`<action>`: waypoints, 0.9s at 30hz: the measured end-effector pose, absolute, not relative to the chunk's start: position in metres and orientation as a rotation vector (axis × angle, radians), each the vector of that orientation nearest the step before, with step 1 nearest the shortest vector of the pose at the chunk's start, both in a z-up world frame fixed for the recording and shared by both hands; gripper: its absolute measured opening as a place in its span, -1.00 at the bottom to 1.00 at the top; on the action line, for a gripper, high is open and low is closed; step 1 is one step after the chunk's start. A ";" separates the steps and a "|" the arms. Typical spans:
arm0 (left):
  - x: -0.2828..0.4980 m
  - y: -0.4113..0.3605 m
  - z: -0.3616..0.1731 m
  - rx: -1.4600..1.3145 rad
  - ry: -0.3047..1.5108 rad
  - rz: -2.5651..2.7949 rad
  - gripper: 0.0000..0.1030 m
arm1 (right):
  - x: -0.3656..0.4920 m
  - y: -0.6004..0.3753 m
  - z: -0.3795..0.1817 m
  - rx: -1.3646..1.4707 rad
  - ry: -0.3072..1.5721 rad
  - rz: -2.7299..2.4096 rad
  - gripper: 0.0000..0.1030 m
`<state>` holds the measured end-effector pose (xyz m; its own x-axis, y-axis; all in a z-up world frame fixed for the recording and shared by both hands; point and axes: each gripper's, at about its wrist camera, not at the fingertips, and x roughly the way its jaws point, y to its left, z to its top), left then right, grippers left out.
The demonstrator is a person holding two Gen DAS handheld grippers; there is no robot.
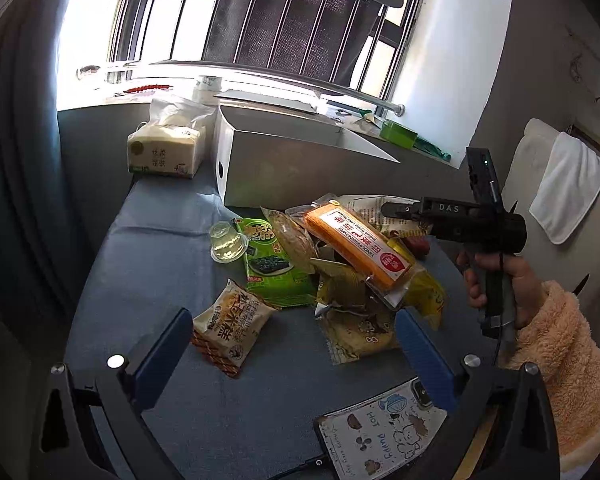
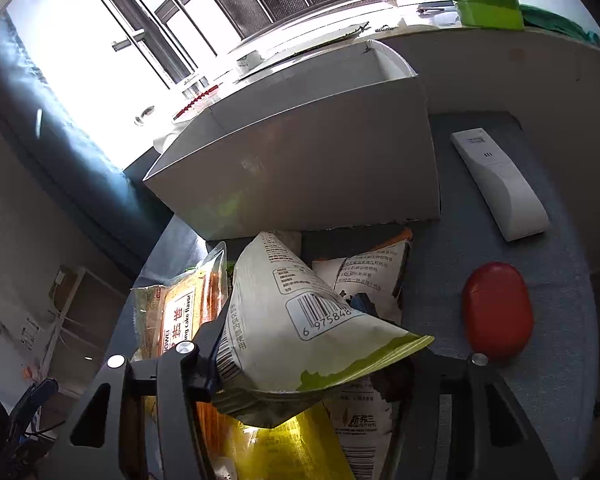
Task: Organize snacks
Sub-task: 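Grasp the white rice cracker bag with the right gripper while the left gripper grasps a cracker pack, then drop the rice cracker bag and cracker pack into the white box with both grippers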
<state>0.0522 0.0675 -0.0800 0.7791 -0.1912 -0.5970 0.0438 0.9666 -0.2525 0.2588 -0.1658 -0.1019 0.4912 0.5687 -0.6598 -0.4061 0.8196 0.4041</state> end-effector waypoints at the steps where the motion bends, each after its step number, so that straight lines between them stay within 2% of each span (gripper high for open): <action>1: 0.055 0.068 -0.082 -0.220 0.671 -0.126 1.00 | 0.255 -0.169 -0.097 0.206 0.851 0.601 0.12; 2: 0.059 0.069 -0.084 -0.205 0.681 -0.124 1.00 | 0.252 -0.173 -0.091 0.213 0.831 0.605 0.03; 6: 0.082 0.073 -0.099 -0.141 0.747 -0.165 1.00 | 0.238 -0.188 -0.066 0.247 0.756 0.605 -0.06; 15: 0.140 0.078 -0.153 0.058 0.961 -0.128 0.94 | 0.187 -0.196 -0.016 0.144 0.603 0.596 -0.15; 18: 0.144 0.076 -0.161 0.084 0.974 -0.153 0.63 | 0.168 -0.203 -0.002 0.156 0.551 0.610 -0.16; 19: 0.144 0.077 -0.160 0.077 0.968 -0.158 0.34 | 0.162 -0.205 0.002 0.159 0.541 0.615 -0.16; 20: 0.144 0.077 -0.159 0.085 0.966 -0.157 -0.05 | 0.155 -0.206 0.006 0.161 0.526 0.621 -0.17; 23: 0.142 0.080 -0.151 0.067 0.960 -0.163 -0.13 | 0.144 -0.208 0.016 0.157 0.504 0.623 -0.17; 27: 0.132 0.084 -0.121 0.046 0.852 -0.149 -0.15 | 0.143 -0.210 0.026 0.178 0.474 0.620 -0.17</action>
<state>0.1317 0.0837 -0.1211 0.6488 -0.1124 -0.7526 0.1492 0.9886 -0.0190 0.1427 -0.2101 0.0263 0.7115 0.5957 -0.3727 -0.5158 0.8029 0.2988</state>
